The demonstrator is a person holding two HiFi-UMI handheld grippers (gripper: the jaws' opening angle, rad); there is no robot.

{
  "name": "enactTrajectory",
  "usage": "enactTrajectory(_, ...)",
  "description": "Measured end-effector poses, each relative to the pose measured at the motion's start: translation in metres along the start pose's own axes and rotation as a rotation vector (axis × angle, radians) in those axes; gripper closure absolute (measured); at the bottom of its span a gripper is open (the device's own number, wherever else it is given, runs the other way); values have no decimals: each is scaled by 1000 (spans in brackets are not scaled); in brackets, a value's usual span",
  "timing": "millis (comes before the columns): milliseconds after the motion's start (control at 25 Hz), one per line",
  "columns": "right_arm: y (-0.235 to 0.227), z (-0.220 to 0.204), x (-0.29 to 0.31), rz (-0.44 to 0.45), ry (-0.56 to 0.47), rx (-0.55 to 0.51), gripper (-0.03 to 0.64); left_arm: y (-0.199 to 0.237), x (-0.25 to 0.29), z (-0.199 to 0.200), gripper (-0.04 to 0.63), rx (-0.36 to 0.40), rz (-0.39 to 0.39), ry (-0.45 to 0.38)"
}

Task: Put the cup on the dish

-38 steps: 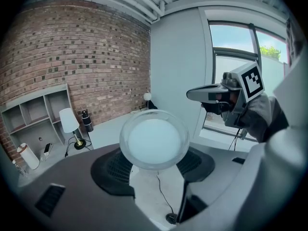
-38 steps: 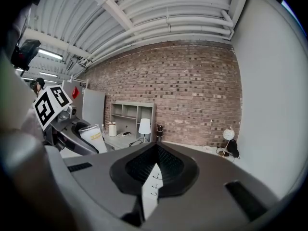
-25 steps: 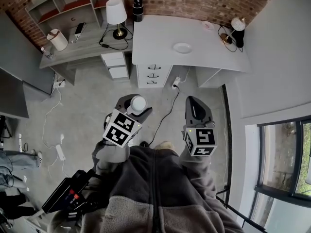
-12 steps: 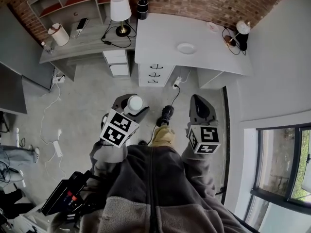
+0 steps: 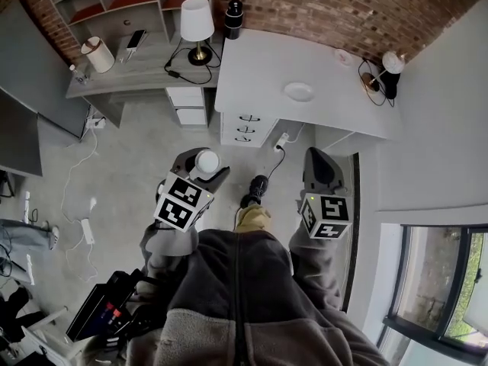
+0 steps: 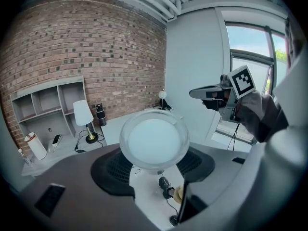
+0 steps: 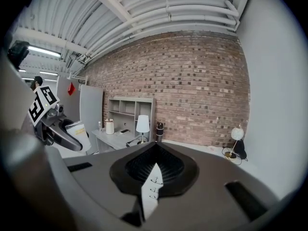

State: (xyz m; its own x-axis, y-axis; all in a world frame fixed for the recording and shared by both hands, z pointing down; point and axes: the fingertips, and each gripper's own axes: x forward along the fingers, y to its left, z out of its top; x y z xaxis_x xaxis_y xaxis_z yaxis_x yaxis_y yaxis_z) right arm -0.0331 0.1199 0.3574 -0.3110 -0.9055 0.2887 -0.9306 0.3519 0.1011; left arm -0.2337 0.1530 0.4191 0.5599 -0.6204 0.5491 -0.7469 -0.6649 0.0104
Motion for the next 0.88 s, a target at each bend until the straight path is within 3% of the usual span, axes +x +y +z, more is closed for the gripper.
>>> enactTrajectory(360,-69,-7,56,-3,0,65,614,10,80,43,336,38,-28,27)
enactTrajectory(880,-190,23,167,17,-12,102,614,46,209,159,336,114,-41,39)
